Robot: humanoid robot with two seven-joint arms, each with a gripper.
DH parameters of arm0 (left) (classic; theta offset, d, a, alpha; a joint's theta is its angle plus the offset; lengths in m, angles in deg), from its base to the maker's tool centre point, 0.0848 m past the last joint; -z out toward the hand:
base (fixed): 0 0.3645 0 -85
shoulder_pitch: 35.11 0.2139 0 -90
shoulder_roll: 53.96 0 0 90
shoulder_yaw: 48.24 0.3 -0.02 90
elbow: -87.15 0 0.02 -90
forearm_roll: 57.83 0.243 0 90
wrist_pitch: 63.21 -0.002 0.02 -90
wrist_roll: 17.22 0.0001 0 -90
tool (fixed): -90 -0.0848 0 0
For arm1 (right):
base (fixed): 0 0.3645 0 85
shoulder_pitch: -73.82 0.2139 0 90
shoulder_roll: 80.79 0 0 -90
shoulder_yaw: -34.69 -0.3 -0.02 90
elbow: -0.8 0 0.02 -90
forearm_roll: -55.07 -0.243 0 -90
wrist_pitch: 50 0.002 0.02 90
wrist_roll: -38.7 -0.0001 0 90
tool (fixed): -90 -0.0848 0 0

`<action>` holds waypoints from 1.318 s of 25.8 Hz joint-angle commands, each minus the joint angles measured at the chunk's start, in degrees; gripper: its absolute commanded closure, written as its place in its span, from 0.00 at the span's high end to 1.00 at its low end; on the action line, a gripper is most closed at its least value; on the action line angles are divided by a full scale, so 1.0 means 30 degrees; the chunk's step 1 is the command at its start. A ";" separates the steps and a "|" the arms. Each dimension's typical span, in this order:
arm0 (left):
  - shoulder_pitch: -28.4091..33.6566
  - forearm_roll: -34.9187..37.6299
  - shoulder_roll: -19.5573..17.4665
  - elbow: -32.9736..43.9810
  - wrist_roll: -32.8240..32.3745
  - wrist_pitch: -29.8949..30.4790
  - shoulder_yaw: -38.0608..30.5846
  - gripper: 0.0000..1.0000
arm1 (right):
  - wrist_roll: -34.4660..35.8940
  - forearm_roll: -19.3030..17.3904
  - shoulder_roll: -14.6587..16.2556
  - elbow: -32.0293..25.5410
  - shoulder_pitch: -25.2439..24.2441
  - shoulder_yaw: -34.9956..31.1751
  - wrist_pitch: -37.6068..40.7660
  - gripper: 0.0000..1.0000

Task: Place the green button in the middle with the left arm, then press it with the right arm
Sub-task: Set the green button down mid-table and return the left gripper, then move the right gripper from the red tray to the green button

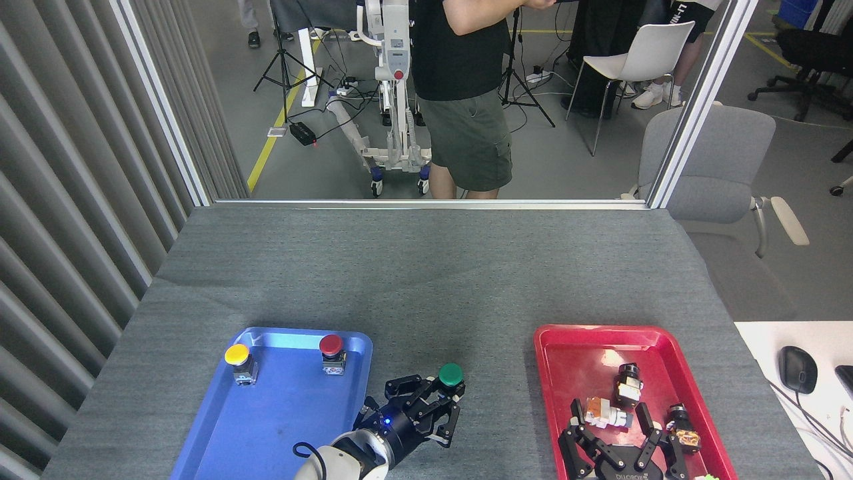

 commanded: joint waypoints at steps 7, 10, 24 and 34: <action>0.0112 -0.0201 0.0029 -0.0152 0.0290 -0.0023 0.0120 1.00 | -0.0004 0.0031 -0.0040 0.0027 0.0001 0.0000 0.0005 1.00; 0.0288 -0.0201 0.0029 0.0258 0.0290 -0.0023 0.0120 1.00 | -0.0004 0.0089 -0.0069 0.0027 0.0001 0.0000 0.0005 1.00; 0.8491 -0.0465 -0.3633 1.4086 -0.0618 -0.7992 -0.4567 0.99 | -0.0034 0.0441 -0.0480 0.0027 0.0060 0.0263 -0.0024 0.99; 0.9253 -0.0729 -0.3692 1.3618 -0.0765 -0.7435 -0.6413 0.99 | -0.1235 0.1085 -0.0802 0.0936 0.1231 0.3134 -0.0230 0.24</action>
